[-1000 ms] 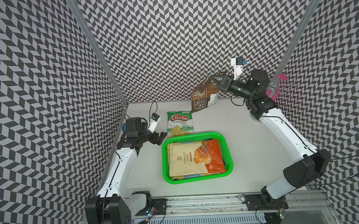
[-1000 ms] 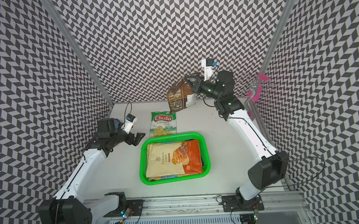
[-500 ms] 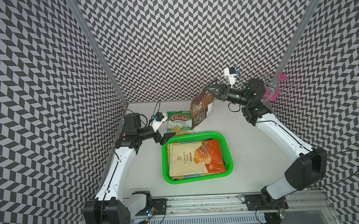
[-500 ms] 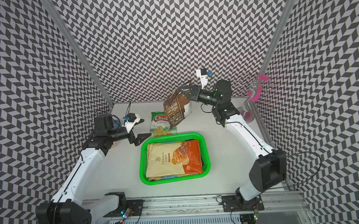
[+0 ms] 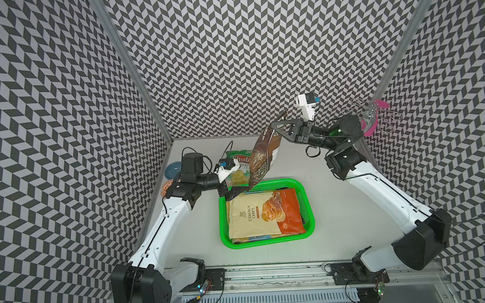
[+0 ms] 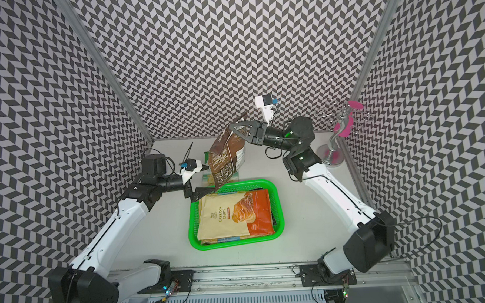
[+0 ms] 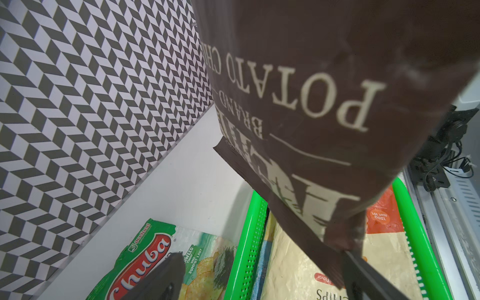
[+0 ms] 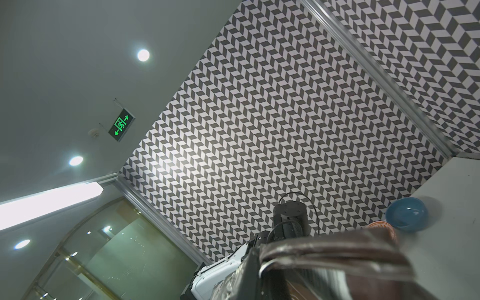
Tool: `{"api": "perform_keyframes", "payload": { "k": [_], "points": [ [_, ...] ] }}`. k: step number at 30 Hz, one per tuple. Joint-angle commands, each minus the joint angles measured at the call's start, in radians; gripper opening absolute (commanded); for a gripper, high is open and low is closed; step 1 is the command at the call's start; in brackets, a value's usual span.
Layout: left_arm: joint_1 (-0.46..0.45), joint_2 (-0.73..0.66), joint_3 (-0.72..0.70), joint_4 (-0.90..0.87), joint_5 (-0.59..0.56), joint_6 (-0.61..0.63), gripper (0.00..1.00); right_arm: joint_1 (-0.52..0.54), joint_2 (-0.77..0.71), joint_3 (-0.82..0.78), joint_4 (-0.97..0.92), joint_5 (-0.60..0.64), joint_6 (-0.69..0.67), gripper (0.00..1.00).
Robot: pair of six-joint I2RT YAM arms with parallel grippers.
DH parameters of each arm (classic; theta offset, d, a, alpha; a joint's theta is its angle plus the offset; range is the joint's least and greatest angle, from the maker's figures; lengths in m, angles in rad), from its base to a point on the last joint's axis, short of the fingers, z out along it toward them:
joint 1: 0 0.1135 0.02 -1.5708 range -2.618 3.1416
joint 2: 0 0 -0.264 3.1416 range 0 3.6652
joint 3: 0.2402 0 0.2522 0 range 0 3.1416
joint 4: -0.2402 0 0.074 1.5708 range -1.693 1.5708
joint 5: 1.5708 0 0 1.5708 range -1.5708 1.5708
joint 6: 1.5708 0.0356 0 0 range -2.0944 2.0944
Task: Put the potato chips into the basket
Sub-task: Pick up the potato chip from the center of the board.
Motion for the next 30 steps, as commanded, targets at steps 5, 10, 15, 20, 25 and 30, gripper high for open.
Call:
{"api": "perform_keyframes", "payload": {
  "k": [5,10,15,20,25,30],
  "points": [
    [-0.022,0.008,0.055,-0.051,0.026,0.028,0.98,0.05,-0.041,-0.005,0.172,0.075,0.038,0.0],
    [-0.025,0.006,0.076,-0.134,0.075,0.106,0.99,0.059,-0.048,-0.004,0.138,0.113,-0.01,0.0],
    [-0.025,-0.005,0.081,-0.167,0.096,0.143,0.99,0.059,-0.045,-0.017,0.159,0.133,0.004,0.0],
    [-0.026,-0.005,0.07,-0.119,0.092,0.092,0.99,0.059,-0.034,-0.023,0.21,0.14,0.061,0.0],
    [-0.025,0.003,0.069,-0.043,0.057,-0.004,0.97,0.062,-0.034,-0.027,0.223,0.151,0.084,0.0],
    [-0.029,0.009,0.069,0.0,0.056,-0.054,0.94,0.068,-0.034,-0.033,0.234,0.163,0.107,0.0]
  ]
}}
